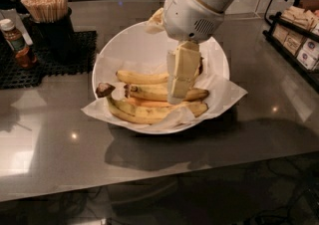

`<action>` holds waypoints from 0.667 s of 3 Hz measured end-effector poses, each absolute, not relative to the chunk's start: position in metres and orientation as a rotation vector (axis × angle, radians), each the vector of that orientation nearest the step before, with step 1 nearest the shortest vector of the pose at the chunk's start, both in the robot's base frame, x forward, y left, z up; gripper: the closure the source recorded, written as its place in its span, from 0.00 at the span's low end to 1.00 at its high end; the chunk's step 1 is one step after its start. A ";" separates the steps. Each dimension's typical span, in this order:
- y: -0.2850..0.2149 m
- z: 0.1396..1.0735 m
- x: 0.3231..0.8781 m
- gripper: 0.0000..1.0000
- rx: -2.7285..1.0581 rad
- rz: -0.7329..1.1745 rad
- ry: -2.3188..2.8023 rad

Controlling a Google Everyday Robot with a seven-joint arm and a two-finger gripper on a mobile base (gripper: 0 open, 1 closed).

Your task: Pick banana from white bowl

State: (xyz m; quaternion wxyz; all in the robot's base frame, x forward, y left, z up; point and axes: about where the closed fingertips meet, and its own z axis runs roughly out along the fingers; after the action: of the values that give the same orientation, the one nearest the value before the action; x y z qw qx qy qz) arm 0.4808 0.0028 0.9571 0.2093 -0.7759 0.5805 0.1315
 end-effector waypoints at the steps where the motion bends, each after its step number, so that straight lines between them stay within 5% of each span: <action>1: 0.004 0.956 0.481 0.00 -2.158 0.368 1.616; 2: 0.004 0.956 0.481 0.19 -2.158 0.368 1.616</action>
Offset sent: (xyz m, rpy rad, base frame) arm 0.0004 0.0009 -0.0007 0.0002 0.0022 -0.0007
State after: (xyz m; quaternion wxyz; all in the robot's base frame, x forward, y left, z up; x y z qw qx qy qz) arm 0.4812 0.0037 0.9564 0.2088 -0.7755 0.5809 0.1323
